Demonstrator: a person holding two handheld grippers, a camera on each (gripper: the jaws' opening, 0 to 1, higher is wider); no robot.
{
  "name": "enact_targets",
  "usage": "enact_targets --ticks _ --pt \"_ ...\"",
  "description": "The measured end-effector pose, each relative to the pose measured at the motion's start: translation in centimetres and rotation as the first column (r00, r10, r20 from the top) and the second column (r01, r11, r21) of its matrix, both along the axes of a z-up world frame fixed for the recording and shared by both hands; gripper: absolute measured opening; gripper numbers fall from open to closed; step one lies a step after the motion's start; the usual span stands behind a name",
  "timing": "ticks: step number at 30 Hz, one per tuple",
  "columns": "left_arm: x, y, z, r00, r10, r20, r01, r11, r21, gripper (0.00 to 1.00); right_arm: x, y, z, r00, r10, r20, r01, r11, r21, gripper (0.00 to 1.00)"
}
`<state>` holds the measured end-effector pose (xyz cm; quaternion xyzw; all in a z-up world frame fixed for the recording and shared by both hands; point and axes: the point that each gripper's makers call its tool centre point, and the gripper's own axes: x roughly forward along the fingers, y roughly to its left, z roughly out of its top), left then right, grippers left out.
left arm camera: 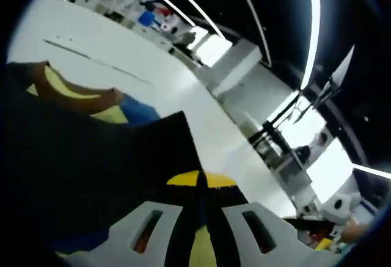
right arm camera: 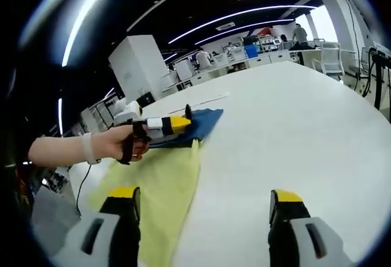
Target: Fold the garment on the visible template until the final outline fits inside the template.
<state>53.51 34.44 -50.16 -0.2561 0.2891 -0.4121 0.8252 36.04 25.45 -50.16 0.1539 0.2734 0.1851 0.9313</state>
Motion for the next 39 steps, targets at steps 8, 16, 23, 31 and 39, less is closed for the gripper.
enact_targets --ticks 8,16,23,31,39 --pt "-0.8 -1.4 1.1 0.994 -0.060 0.089 0.060 0.998 0.006 0.29 0.2 0.1 0.3 1.000 -0.006 0.007 0.006 1.000 0.009 0.88" --pt "-1.2 -0.8 1.9 0.976 -0.110 0.190 0.094 0.991 0.091 0.74 0.2 0.1 0.4 1.000 -0.005 0.011 0.005 1.000 0.011 0.88" --pt "-1.5 0.3 2.8 0.958 -0.141 0.249 0.105 0.983 0.152 0.84 0.4 0.7 0.7 1.000 0.009 0.018 -0.009 1.000 0.011 0.88" --pt "-1.9 1.8 3.6 0.951 -0.156 0.267 0.115 0.980 0.165 0.84 0.9 1.4 1.3 0.999 0.031 0.029 -0.032 0.999 0.007 0.88" --pt "-2.9 4.6 4.1 0.945 -0.154 0.289 0.099 0.975 0.198 0.82 1.2 2.0 1.6 0.998 0.053 0.037 -0.054 0.999 0.003 0.88"
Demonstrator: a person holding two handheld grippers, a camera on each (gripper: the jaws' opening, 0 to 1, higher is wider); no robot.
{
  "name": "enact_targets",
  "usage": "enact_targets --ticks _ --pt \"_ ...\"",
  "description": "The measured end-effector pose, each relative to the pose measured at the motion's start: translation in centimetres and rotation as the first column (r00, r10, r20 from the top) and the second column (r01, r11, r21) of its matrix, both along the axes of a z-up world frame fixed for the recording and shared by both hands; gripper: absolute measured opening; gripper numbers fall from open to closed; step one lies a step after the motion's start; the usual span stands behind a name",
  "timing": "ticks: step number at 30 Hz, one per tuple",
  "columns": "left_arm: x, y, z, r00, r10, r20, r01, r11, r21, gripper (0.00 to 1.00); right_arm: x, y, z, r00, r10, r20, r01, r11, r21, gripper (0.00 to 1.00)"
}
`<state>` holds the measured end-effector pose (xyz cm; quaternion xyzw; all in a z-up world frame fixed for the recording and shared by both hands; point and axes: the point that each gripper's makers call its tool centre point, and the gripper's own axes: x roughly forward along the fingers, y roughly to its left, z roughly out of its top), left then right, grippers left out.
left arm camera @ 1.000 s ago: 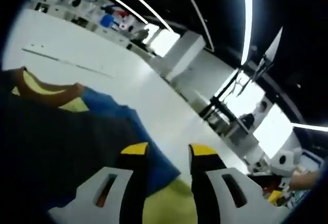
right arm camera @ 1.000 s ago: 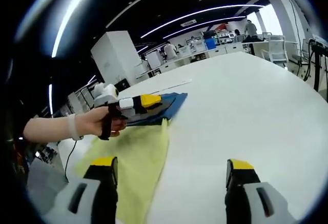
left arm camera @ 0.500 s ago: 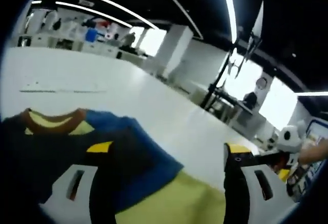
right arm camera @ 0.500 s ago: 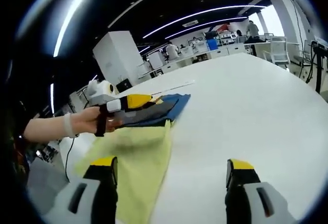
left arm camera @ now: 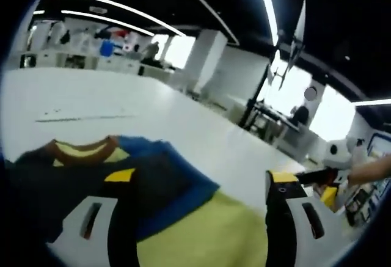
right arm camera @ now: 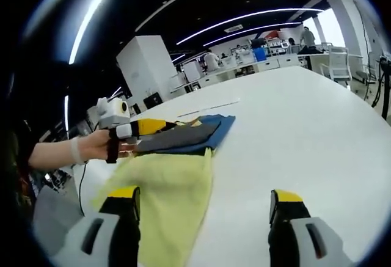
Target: Fold the garment on the visible template until the final outline fits inside the template.
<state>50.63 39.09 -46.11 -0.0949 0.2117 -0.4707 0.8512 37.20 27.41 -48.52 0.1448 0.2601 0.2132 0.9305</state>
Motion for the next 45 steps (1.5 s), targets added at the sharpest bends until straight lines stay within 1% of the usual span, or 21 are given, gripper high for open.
enact_targets --ticks 5,7,10,12,15,16,17,21,25,26,28,31,33,34,35,36,38,45 --pt "-0.1 1.6 0.2 1.000 0.013 0.005 -0.013 1.000 0.007 0.82 0.2 0.5 0.4 1.000 0.015 0.007 -0.015 1.000 -0.001 0.88" --pt "-0.3 2.6 0.4 1.000 0.023 0.012 -0.024 1.000 0.016 0.82 0.4 0.7 0.5 1.000 0.024 0.010 -0.024 1.000 -0.001 0.88" --pt "-0.7 4.0 0.5 1.000 0.028 0.007 -0.028 0.999 0.025 0.83 0.4 1.1 0.6 0.999 0.036 0.011 -0.036 0.999 -0.006 0.89" --pt "-1.0 5.3 0.6 0.999 0.035 0.016 -0.036 0.999 0.037 0.82 0.5 1.3 0.7 0.999 0.043 0.014 -0.043 0.999 -0.008 0.89" --pt "-1.5 7.3 0.4 0.998 0.060 0.011 -0.060 0.997 0.050 0.82 0.5 1.6 0.8 0.999 0.050 0.018 -0.050 0.999 -0.009 0.89" --pt "-1.6 8.4 0.2 0.996 0.083 0.010 -0.084 0.995 0.061 0.81 0.4 1.6 0.8 0.998 0.052 0.018 -0.052 0.999 -0.008 0.89" --pt "-1.8 9.2 0.3 0.996 0.094 0.005 -0.094 0.994 0.056 0.81 0.4 1.8 0.8 0.998 0.055 0.015 -0.055 0.998 -0.007 0.89" --pt "-2.7 11.4 0.0 0.993 0.118 0.001 -0.118 0.990 0.079 0.80 0.2 2.1 1.0 0.998 0.066 0.017 -0.065 0.998 -0.010 0.88" --pt "-3.0 13.8 0.1 0.985 0.171 -0.003 -0.170 0.982 0.083 0.80 0.1 2.2 1.2 0.997 0.068 0.022 -0.068 0.998 -0.009 0.88" --pt "-3.3 14.5 0.1 0.983 0.182 0.000 -0.181 0.980 0.087 0.79 0.0 2.2 1.3 0.997 0.070 0.024 -0.070 0.998 -0.010 0.88" --pt "-3.9 15.5 0.1 0.980 0.198 -0.011 -0.196 0.977 0.089 0.79 -0.1 2.3 1.4 0.997 0.074 0.024 -0.074 0.997 -0.010 0.88" --pt "-4.8 16.9 0.0 0.977 0.211 -0.003 -0.209 0.971 0.115 0.79 -0.3 2.4 1.4 0.997 0.080 0.024 -0.080 0.997 -0.011 0.88" --pt "-5.4 18.0 0.1 0.974 0.225 -0.008 -0.223 0.969 0.111 0.79 -0.5 2.5 1.5 0.996 0.084 0.026 -0.083 0.996 -0.014 0.88" --pt "-5.7 18.8 0.0 0.970 0.241 -0.015 -0.238 0.964 0.119 0.78 -0.5 2.5 1.5 0.996 0.085 0.027 -0.085 0.996 -0.011 0.88" --pt "-5.8 19.1 0.0 0.969 0.247 -0.014 -0.244 0.962 0.122 0.78 -0.6 2.5 1.5 0.996 0.085 0.027 -0.085 0.996 -0.010 0.88" --pt "-6.1 19.8 0.0 0.967 0.256 -0.006 -0.253 0.959 0.128 0.79 -0.6 2.6 1.5 0.996 0.086 0.027 -0.086 0.996 -0.011 0.88" --pt "-6.9 21.1 -0.2 0.963 0.269 -0.018 -0.264 0.955 0.136 0.78 -0.8 2.7 1.5 0.995 0.095 0.025 -0.095 0.995 -0.016 0.88" --pt "-8.8 23.6 -0.3 0.959 0.283 -0.035 -0.273 0.948 0.165 0.76 -1.0 2.9 1.6 0.993 0.112 0.023 -0.111 0.994 -0.023 0.88"
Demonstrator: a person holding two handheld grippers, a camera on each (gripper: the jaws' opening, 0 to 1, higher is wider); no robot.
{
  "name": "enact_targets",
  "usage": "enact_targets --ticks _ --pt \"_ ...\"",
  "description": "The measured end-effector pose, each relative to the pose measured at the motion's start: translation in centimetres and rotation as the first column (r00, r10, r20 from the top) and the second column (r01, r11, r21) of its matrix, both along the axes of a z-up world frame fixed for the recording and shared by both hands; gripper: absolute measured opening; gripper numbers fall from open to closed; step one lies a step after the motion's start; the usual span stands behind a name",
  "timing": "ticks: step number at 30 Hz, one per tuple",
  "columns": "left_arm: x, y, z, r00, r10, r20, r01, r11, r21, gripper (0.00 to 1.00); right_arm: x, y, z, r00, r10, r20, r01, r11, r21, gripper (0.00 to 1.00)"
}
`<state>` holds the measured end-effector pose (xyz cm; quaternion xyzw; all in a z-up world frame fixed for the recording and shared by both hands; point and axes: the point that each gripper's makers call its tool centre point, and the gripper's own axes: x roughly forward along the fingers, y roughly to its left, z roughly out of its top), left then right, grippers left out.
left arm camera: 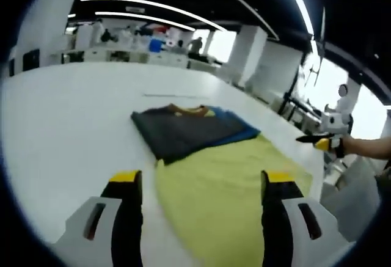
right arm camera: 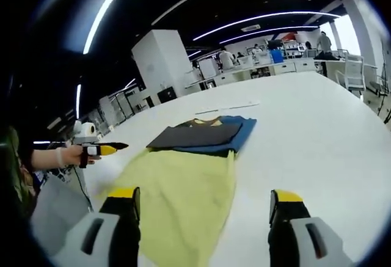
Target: Fold the garment on the visible template until the final outline fits inside the template.
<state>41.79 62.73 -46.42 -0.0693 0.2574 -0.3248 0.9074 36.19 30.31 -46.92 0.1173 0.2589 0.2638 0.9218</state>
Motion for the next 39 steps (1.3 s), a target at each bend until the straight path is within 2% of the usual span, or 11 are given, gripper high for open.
enact_targets --ticks 9,13,16,19,23,26,32,35,39 --pt "-2.2 1.7 -0.6 0.999 -0.027 -0.035 0.028 0.999 0.047 0.75 -0.8 -0.2 -0.1 1.000 0.008 -0.010 -0.008 1.000 -0.006 0.87" --pt "-3.3 2.1 -1.3 0.996 -0.048 -0.069 0.053 0.996 0.067 0.73 -1.5 -0.3 -0.3 0.999 0.025 -0.028 -0.026 1.000 -0.007 0.84" --pt "-4.6 2.1 -1.9 0.988 -0.104 -0.115 0.115 0.989 0.095 0.69 -2.5 -0.3 -1.0 0.997 0.048 -0.053 -0.049 0.998 -0.026 0.80" --pt "-6.4 2.0 -2.7 0.974 -0.160 -0.161 0.183 0.972 0.145 0.64 -3.3 -0.1 -1.5 0.996 0.065 -0.068 -0.067 0.997 -0.035 0.79" --pt "-7.4 2.0 -3.1 0.968 -0.169 -0.183 0.196 0.971 0.140 0.65 -4.3 0.0 -2.1 0.993 0.083 -0.084 -0.088 0.994 -0.060 0.75" --pt "-8.1 2.2 -3.5 0.963 -0.180 -0.202 0.213 0.965 0.153 0.66 -4.8 0.1 -2.3 0.992 0.086 -0.092 -0.091 0.995 -0.052 0.75" --pt "-9.4 2.7 -3.8 0.950 -0.200 -0.239 0.241 0.958 0.156 0.63 -5.7 0.2 -2.9 0.986 0.113 -0.119 -0.123 0.989 -0.078 0.70" --pt "-10.1 2.8 -4.0 0.945 -0.203 -0.257 0.248 0.956 0.157 0.59 -6.1 0.2 -3.2 0.983 0.130 -0.129 -0.143 0.985 -0.095 0.67" --pt "-11.2 3.0 -4.7 0.929 -0.215 -0.303 0.271 0.950 0.157 0.50 -6.9 0.4 -3.9 0.976 0.152 -0.159 -0.169 0.980 -0.103 0.56"
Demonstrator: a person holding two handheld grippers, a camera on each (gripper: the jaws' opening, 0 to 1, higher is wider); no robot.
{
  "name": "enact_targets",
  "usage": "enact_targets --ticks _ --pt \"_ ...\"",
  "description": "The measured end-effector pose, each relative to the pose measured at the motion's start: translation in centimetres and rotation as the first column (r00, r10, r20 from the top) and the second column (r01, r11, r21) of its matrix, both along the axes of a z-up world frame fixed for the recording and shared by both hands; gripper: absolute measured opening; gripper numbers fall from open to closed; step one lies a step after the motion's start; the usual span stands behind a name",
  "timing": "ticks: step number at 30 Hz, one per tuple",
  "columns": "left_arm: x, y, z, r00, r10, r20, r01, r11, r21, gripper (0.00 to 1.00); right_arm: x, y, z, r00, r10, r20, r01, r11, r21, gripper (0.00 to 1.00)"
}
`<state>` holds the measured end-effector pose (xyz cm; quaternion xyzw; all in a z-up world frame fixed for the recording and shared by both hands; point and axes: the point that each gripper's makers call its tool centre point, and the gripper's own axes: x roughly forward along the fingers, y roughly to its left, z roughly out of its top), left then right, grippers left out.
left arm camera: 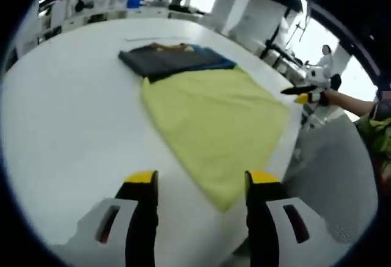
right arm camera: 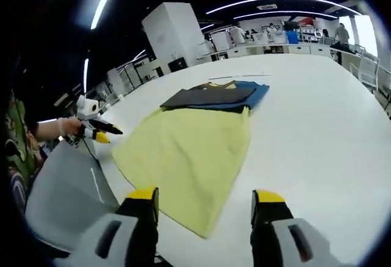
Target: Fold the garment on the visible template until the final outline fits inside the template.
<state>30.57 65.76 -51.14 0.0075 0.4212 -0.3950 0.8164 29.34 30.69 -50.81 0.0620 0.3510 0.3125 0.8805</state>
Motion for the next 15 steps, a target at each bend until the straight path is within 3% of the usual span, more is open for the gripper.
enact_targets --ticks 8,15 --pt "-1.6 -0.2 -0.2 0.997 -0.006 -0.072 0.006 1.000 -0.013 0.37 -1.3 -0.3 -1.8 0.998 0.023 -0.056 -0.026 0.999 -0.047 0.38" --pt "-3.0 -0.9 -1.0 0.992 -0.035 -0.122 0.034 0.999 -0.009 0.34 -1.9 -0.5 -2.2 0.997 0.019 -0.074 -0.023 0.998 -0.050 0.28"
